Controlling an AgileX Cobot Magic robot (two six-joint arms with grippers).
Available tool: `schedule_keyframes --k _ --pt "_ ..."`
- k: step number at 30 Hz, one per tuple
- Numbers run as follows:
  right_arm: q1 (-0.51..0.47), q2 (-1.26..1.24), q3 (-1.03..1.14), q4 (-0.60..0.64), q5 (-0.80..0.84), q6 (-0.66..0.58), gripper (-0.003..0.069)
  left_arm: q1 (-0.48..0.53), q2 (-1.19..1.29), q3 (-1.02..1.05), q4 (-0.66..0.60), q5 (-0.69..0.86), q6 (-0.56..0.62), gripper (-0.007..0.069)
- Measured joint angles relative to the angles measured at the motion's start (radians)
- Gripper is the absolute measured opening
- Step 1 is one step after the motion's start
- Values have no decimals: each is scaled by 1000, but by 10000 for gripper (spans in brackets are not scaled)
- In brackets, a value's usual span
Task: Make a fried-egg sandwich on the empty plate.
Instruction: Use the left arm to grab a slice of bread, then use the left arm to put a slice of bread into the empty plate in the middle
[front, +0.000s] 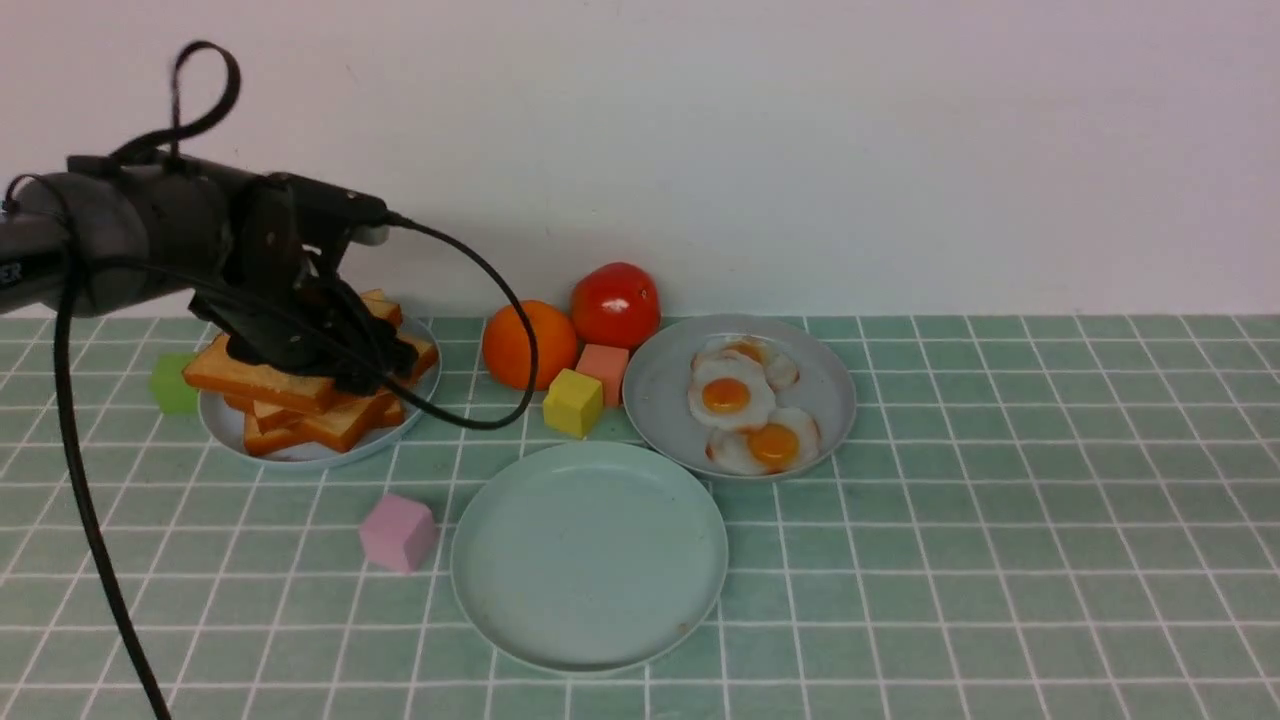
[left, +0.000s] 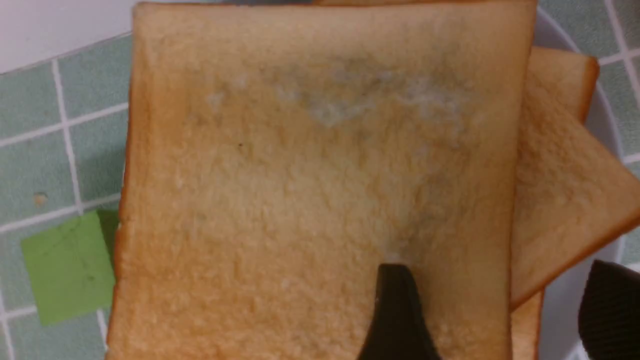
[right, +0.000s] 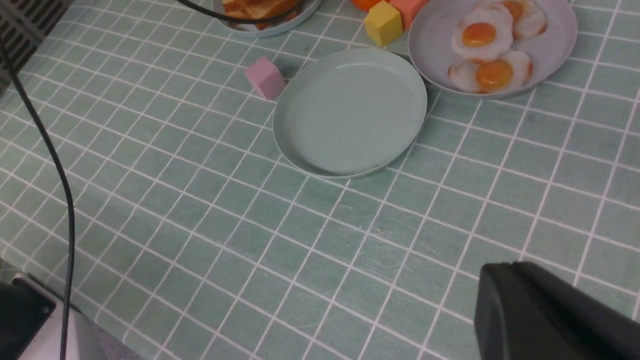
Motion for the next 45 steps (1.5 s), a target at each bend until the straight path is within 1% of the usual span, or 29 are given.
schedule_keyframes --k 2,3,4,5,6,8,9,10,14,19,22,26,27,28,29,32,35,39,41,42,45 --pt "0 0 0 1 2 0 5 -4 2 -2 21 0 0 425" --pt "0 0 0 3 2 0 6 -6 2 -3 31 1 0 390" --pt "0 0 0 10 2 0 6 -10 2 -3 47 3 0 320" --pt "0 0 0 9 2 0 6 -11 2 -3 50 4 0 307" --pt "0 0 0 9 2 0 6 -12 2 -3 69 4 0 205" --pt "0 -4 0 12 2 0 6 -23 2 -3 102 10 0 74" --pt "0 -8 0 12 2 0 6 -30 2 -3 122 17 0 33" --pt "0 -13 0 12 2 0 6 -37 1 -3 142 23 0 22" --pt "0 -29 0 15 4 0 8 -58 -37 -2 179 63 -18 22" --pt "0 -41 0 15 5 0 8 -110 -162 -2 180 132 -73 22" --pt "0 -47 0 15 6 0 12 -206 -300 37 135 194 -65 22" --pt "0 -47 0 15 6 0 13 -346 -397 173 56 207 -40 22" --pt "0 -47 0 15 6 0 13 -355 -400 181 51 207 -39 22" --pt "0 -47 0 15 6 0 13 -396 -408 223 35 205 -38 22" --pt "0 -47 0 15 6 0 13 -462 -408 284 22 178 -36 22" --pt "0 -47 0 15 6 0 13 -531 -389 357 23 104 -36 22" --pt "0 -47 0 15 6 0 14 -557 -357 366 26 38 -36 22" --pt "0 -47 0 15 6 0 19 -558 -291 366 42 -59 -36 22" --pt "0 -47 0 15 7 0 20 -558 -274 366 51 -76 -36 24" --pt "0 -47 0 15 10 0 22 -558 -256 366 63 -101 -35 39" --pt "0 -47 0 11 19 0 30 -558 -242 366 68 -113 -35 88"
